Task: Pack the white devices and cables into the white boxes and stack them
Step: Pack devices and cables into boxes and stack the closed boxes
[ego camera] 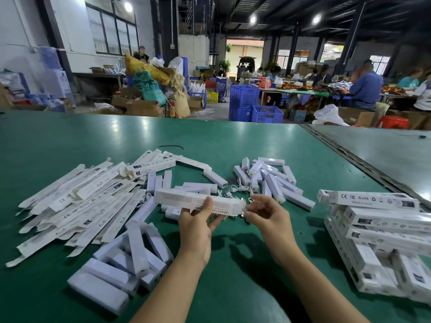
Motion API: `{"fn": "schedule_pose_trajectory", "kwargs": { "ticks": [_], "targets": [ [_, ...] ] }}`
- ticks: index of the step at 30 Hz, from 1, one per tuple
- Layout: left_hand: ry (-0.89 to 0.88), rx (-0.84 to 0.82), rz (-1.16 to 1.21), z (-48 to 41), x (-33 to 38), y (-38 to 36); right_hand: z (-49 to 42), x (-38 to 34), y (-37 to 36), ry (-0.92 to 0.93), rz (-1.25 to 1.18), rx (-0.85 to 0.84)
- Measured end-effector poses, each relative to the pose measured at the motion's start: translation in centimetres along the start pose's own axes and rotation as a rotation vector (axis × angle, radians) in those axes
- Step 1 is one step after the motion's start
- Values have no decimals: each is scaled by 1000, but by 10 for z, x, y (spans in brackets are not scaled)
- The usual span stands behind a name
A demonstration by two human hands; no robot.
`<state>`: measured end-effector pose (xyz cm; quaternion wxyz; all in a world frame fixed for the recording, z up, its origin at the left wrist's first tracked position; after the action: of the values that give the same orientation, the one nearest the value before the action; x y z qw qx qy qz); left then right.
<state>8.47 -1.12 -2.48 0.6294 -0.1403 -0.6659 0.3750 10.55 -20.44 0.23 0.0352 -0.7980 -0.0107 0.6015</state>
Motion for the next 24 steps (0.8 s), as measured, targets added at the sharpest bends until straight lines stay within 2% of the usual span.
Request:
{"fn": "schedule_pose_trajectory", "kwargs": {
  "ticks": [7,14,20,22,24],
  "targets": [
    [-23,5,-34,4,3,-3,9,-8,-19,-19,-7,-83],
    [-23,0,-60,4,3,-3,25,4,-51,-272,-253,-377],
    [48,-84,-150,8,-9,-12,32,2,-63,-349,-435,-541],
    [16,-59,-129,7,-4,-11,25,1,-56,-299,-422,-486],
    [-44,20,-84,3,7,-2,10,3,-29,-176,-210,-258]
  ]
}}
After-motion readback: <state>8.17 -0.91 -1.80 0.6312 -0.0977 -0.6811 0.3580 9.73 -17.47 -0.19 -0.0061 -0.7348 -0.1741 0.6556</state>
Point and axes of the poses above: each hand's wrist, its own z-axis away from the middle knuckle, its own y-axis out of the back of the hand, x = y × z, the point moved 10 cm from there along -z, towards the middle knuckle, and after that the axes turned 2 degrees about y, right-handed, at the moved point
